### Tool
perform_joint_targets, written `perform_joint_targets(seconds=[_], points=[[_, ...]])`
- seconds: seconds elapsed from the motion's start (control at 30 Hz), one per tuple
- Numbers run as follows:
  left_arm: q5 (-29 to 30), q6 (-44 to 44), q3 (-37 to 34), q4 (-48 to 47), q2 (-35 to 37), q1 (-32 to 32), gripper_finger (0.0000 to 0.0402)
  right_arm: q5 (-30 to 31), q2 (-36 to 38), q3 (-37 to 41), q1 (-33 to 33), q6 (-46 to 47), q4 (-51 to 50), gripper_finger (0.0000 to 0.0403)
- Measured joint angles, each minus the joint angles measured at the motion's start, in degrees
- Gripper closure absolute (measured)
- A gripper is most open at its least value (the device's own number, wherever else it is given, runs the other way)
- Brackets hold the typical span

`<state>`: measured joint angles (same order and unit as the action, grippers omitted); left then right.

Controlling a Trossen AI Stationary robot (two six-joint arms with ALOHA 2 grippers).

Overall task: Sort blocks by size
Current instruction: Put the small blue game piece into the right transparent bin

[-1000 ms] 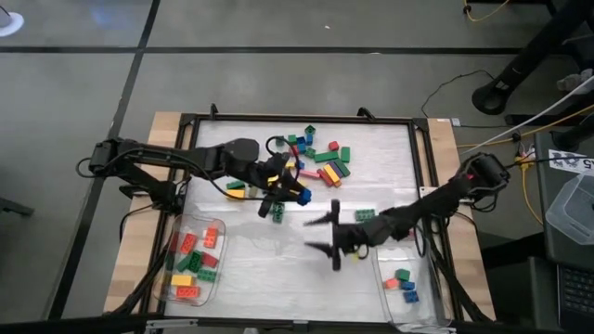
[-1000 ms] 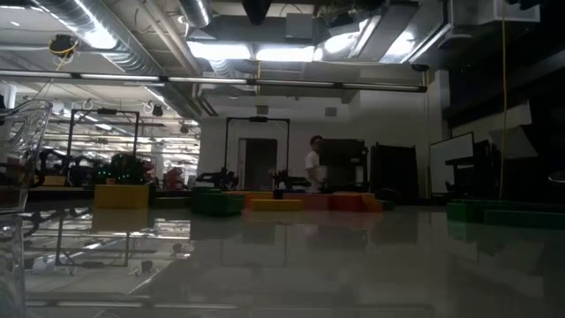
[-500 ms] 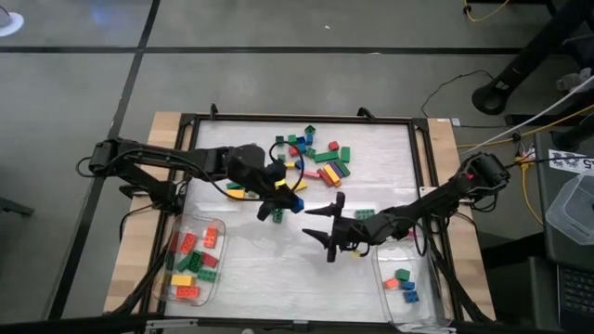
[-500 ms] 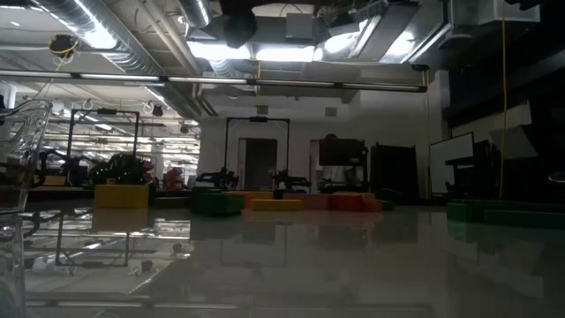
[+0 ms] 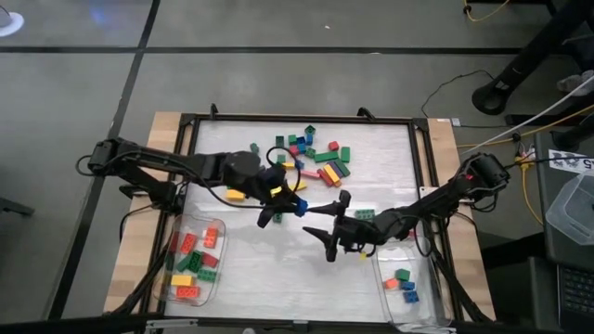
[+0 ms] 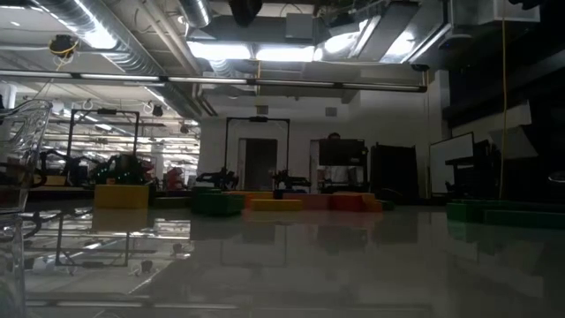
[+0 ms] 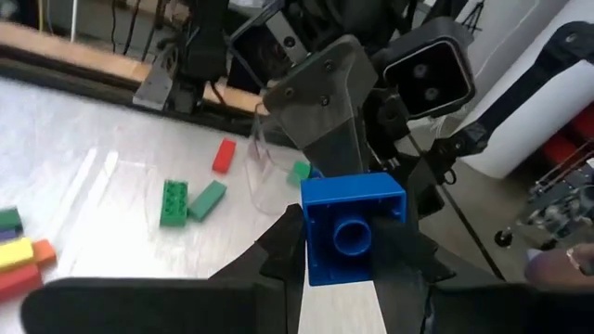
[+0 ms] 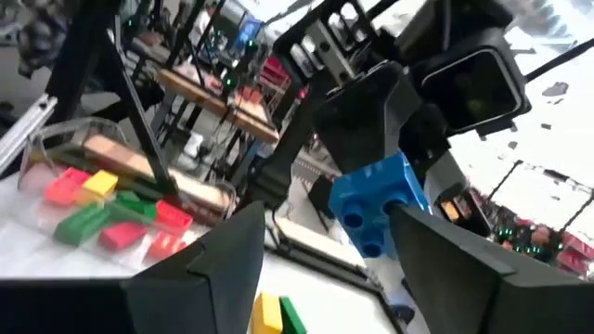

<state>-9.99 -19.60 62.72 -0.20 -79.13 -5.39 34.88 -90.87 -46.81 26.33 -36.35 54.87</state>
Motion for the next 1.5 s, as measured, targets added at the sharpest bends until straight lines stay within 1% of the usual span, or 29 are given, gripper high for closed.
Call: perform_joint_targets(seconds=[0.13, 0.2, 0.33, 0.4, 0.47, 0.67, 0.77, 0.87, 1.23, 1.4, 1.5], points=[[1.3, 0.0, 0.0, -0.1, 0.0, -0.2, 0.0315, 1.7, 0.0, 0.0, 0.2, -0.2, -0.7, 0.0164], [1.6, -0.1, 0.0, -0.2, 0.0, -0.2, 0.0315, 3.8, 0.0, 0.0, 0.8, -0.9, -1.1, 0.0164], [1.0, -0.1, 0.0, -1.5, -0.1, -0.3, 0.0315, 15.7, 0.0, 0.0, 3.1, -5.1, -1.2, 0.0164], [1.0, 0.1, 0.0, -1.1, -0.1, -0.3, 0.0315, 18.2, 0.0, 0.0, 3.8, -6.1, -0.8, 0.0164], [1.0, 0.1, 0.0, 0.0, -0.1, -0.3, 0.0315, 16.8, 0.0, 0.0, 4.1, -6.1, -0.4, 0.0164], [1.2, -0.1, 0.0, 3.1, -0.1, -0.6, 0.0315, 7.4, 0.0, 0.0, 3.1, -6.1, 0.0, 0.0164], [1.2, -0.3, 0.0, 4.2, -0.1, -0.9, 0.0315, 6.0, 0.0, -0.1, 1.9, -6.0, 2.3, 0.0164], [1.2, -0.8, 0.0, 4.3, -0.1, -1.2, 0.0315, 4.7, 0.0, -0.1, 0.6, -6.0, 2.5, 0.0164], [1.6, 0.2, 0.0, 4.3, -0.1, -1.5, 0.0315, -6.1, 0.0, -0.1, -1.7, -6.1, 5.2, 0.0164], [1.8, 0.2, 0.0, 5.4, -0.1, -1.5, 0.0315, -7.9, -0.1, -1.1, -3.1, -6.3, 5.1, 0.0164], [1.8, 0.1, 0.0, 6.0, -0.1, -1.5, 0.0315, -10.3, -0.4, -1.9, -4.0, -6.3, 4.9, 0.0164]])
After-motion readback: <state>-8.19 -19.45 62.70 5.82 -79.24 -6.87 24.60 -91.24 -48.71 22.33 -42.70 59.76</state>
